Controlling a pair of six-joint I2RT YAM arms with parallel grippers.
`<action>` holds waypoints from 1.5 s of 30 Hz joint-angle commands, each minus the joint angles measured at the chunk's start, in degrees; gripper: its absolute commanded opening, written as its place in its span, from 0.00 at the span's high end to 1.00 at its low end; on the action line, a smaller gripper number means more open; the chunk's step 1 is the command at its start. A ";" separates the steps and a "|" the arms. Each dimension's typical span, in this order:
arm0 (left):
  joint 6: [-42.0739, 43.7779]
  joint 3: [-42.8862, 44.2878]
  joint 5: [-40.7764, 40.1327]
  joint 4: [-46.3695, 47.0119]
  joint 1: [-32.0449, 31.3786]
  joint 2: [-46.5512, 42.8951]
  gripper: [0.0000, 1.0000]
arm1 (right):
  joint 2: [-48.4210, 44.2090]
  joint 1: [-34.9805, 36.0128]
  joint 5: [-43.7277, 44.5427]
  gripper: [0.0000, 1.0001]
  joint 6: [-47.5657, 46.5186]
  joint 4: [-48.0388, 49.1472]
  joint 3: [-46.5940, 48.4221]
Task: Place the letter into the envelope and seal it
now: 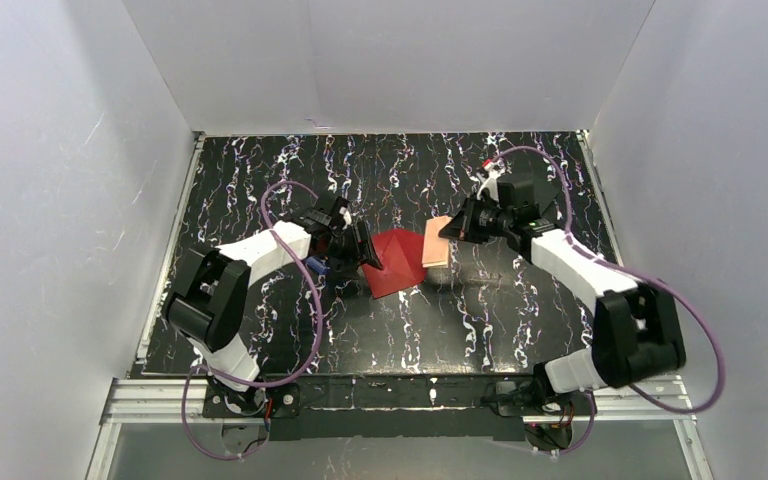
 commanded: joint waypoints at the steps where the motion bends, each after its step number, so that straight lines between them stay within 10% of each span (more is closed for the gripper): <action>1: -0.36 0.42 -2.33 -1.74 -2.03 0.98 0.39 | 8.20 0.02 -5.60 0.99 -1.37 13.19 1.54; 16: 1.49 5.79 -8.68 -8.23 -5.18 8.74 0.50 | 20.83 0.39 -10.24 0.99 -19.11 23.40 2.87; 45: 1.15 6.73 -7.93 -9.21 -5.29 11.90 0.60 | 29.12 7.36 -3.39 0.99 3.24 18.00 3.61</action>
